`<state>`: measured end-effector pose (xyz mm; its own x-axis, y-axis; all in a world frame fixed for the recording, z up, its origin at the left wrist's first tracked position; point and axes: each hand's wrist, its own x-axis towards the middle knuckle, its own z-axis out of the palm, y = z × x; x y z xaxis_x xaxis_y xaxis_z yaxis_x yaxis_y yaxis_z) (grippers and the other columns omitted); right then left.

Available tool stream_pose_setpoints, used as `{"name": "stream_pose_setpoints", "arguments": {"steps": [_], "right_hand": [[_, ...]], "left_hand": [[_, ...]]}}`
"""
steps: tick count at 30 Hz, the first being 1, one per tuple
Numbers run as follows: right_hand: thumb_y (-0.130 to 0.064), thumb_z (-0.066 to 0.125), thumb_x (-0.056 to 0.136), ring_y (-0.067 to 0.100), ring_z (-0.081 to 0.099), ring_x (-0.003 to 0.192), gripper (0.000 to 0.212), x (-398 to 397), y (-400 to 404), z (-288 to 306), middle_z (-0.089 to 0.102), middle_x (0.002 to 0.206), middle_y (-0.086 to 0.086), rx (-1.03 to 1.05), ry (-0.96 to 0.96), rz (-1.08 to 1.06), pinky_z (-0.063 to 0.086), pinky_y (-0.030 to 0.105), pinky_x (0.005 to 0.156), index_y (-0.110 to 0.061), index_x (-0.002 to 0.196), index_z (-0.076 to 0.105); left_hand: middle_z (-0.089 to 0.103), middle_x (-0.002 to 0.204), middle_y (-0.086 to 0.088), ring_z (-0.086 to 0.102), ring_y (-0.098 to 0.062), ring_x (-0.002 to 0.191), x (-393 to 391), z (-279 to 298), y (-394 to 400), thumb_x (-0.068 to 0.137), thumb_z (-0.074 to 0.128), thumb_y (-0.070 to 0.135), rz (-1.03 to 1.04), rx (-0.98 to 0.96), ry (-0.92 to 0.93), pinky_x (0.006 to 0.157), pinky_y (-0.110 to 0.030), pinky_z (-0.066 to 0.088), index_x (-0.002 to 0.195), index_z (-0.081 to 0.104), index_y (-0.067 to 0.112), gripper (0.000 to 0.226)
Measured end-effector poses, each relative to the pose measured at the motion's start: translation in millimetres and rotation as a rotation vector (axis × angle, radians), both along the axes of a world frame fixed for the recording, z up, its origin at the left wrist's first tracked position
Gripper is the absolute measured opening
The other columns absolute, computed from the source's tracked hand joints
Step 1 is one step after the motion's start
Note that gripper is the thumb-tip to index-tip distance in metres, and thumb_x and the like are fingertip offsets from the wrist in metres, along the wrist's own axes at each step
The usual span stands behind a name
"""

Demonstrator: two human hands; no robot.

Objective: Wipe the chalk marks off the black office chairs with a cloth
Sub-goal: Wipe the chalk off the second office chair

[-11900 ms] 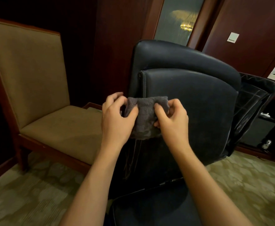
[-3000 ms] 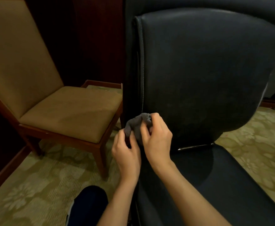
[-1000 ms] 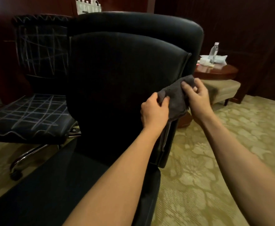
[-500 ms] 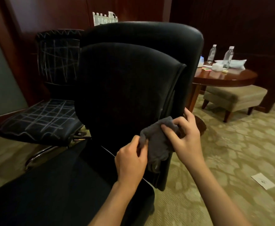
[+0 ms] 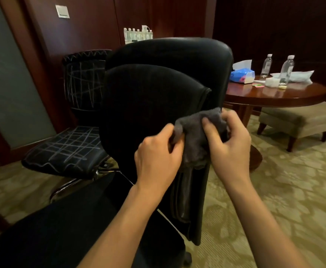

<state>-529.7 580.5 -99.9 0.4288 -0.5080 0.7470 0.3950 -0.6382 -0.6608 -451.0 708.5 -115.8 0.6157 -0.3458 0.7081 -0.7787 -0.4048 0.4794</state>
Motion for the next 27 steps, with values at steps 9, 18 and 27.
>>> {"name": "stream_pose_setpoints", "arguments": {"steps": [9,18,27], "right_hand": [[-0.016,0.066,0.092,0.012,0.055,0.123,0.007,-11,1,-15,0.06,0.123,0.002,-0.037,-0.103,-0.057,0.047,0.036,0.101,-0.02,0.095,0.062],[-0.016,0.061,0.098,0.014,0.064,0.093,0.007,-3,3,16,0.065,0.099,0.004,0.008,-0.126,-0.02,0.055,0.041,0.08,-0.011,0.103,0.062],[-0.009,0.069,0.091,0.001,0.051,0.125,0.004,-15,10,-75,0.06,0.127,0.006,-0.042,0.017,-0.106,0.044,0.023,0.102,-0.007,0.09,0.066]], "left_hand": [[0.047,0.055,0.014,0.052,-0.002,0.051,-18,-4,9,0.096,0.058,0.037,-0.028,-0.009,-0.057,0.048,-0.021,0.036,0.078,0.047,0.033,0.022],[0.06,0.066,0.006,0.061,-0.016,0.064,-4,45,-19,0.099,0.052,0.038,-0.145,-0.088,0.107,0.063,-0.047,0.055,0.08,0.057,0.026,0.023],[0.054,0.058,0.009,0.057,-0.006,0.055,-18,-35,36,0.098,0.054,0.042,-0.019,0.165,0.129,0.053,-0.032,0.047,0.08,0.05,0.032,0.021]]}}
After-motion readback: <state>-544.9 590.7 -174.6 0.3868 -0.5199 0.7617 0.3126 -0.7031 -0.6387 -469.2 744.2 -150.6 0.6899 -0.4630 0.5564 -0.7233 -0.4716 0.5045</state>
